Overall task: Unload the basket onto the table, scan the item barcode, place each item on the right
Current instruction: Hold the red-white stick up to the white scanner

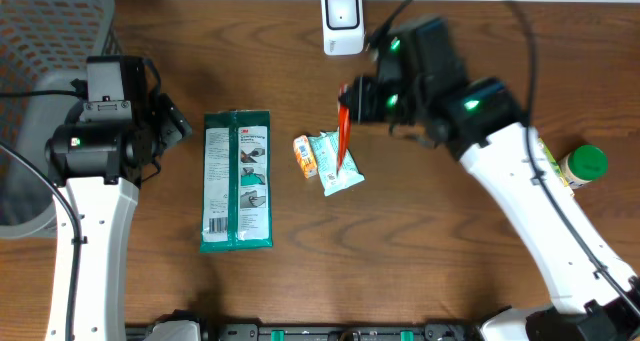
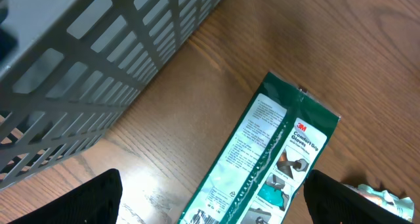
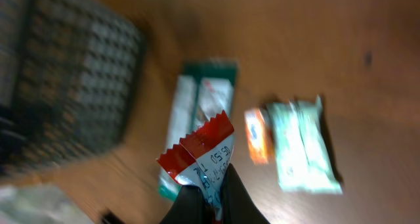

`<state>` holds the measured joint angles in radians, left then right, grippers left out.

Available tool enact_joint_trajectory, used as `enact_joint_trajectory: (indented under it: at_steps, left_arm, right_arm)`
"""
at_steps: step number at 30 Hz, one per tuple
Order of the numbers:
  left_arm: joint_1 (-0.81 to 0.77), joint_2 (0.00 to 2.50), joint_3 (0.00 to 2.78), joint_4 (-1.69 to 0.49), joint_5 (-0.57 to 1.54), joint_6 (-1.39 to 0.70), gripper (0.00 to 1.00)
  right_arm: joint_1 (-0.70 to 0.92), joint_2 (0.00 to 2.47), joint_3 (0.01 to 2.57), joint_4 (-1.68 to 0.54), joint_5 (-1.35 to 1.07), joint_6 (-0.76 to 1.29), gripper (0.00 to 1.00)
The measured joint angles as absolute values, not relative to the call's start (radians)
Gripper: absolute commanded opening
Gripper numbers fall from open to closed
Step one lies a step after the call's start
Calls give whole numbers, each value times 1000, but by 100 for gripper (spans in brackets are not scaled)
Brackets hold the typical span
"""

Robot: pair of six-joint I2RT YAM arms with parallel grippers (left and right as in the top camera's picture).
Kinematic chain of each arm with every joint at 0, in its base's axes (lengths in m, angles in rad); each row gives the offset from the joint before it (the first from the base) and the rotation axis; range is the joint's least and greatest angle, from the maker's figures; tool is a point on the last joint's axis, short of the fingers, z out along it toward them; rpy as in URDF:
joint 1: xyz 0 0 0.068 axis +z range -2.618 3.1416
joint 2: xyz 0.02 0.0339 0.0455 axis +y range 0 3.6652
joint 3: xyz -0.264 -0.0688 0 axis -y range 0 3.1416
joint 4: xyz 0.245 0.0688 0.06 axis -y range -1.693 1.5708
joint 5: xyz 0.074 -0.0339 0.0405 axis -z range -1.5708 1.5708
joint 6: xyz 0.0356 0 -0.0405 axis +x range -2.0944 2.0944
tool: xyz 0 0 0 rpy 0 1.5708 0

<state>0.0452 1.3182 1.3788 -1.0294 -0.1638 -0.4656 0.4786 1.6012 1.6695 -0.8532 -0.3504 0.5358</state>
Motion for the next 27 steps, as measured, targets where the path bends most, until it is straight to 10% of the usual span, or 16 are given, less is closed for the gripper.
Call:
enact_joint_trajectory:
  at_steps: [27]
  left_arm:
    - [45,1318,1379,-1029,-164,-465,89]
  right_arm:
    - [424,2106,1989,-223,73,1002,1]
